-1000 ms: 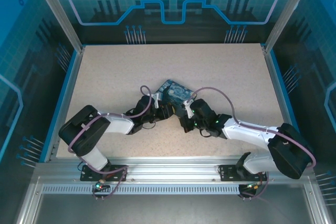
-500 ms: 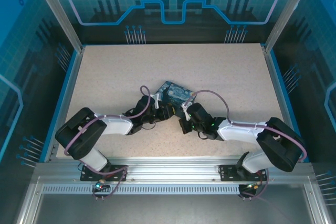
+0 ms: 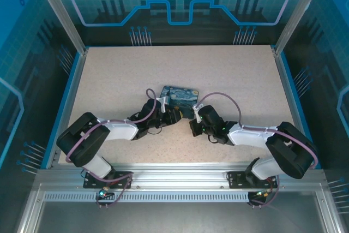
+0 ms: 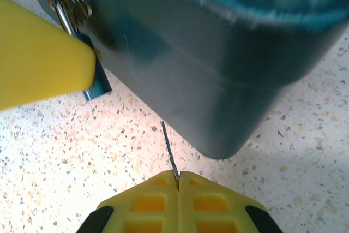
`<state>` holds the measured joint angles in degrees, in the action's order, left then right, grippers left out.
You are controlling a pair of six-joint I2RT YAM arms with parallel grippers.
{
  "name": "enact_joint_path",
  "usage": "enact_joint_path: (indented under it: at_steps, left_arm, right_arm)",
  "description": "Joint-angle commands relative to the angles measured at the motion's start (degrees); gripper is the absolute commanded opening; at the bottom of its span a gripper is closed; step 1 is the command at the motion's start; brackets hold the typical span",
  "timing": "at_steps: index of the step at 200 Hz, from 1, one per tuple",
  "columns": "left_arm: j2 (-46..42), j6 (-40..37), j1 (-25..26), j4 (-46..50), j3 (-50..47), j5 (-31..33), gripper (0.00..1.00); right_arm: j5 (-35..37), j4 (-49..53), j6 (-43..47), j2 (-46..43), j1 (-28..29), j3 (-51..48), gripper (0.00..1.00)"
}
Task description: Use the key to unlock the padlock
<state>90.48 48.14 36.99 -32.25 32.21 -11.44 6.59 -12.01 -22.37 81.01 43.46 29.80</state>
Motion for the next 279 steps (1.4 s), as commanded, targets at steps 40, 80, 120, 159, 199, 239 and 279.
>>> enact_joint_path:
  at_steps: [40, 80, 120, 159, 199, 239, 279]
  left_arm:
    - [-1.71, 0.47, 0.54, -0.84, 2.33, -0.84, 0.28]
    - [-1.53, 0.24, 0.60, -1.01, 2.37, -0.62, 0.27]
    - [-1.43, 0.43, 0.71, -0.92, 2.51, -0.77, 0.27]
    - [-1.42, 0.44, 0.77, -0.81, 2.51, -0.70, 0.27]
    - [-1.52, 0.44, 0.79, -1.06, 2.42, -0.62, 0.27]
    - [-1.36, 0.47, 0.86, -1.19, 2.46, -0.73, 0.27]
    - [-1.34, 0.57, 0.91, -1.22, 2.35, -0.67, 0.27]
  right_arm:
    - [-1.23, -5.10, 1.90, -1.98, 1.78, -2.64, 0.00]
    - [-0.12, -5.78, 2.09, -1.53, 3.20, -1.51, 0.00]
    - [0.40, -7.01, 1.57, -0.53, 3.53, -0.86, 0.00]
    - [0.51, -8.01, 0.88, 0.10, 3.48, -0.57, 0.00]
    - [1.46, -8.12, 0.58, 0.35, 3.52, -0.20, 0.00]
    - [1.21, -8.81, 0.33, 0.81, 3.48, 0.12, 0.00]
    - [0.90, -9.36, 0.48, 1.25, 3.45, 0.51, 0.00]
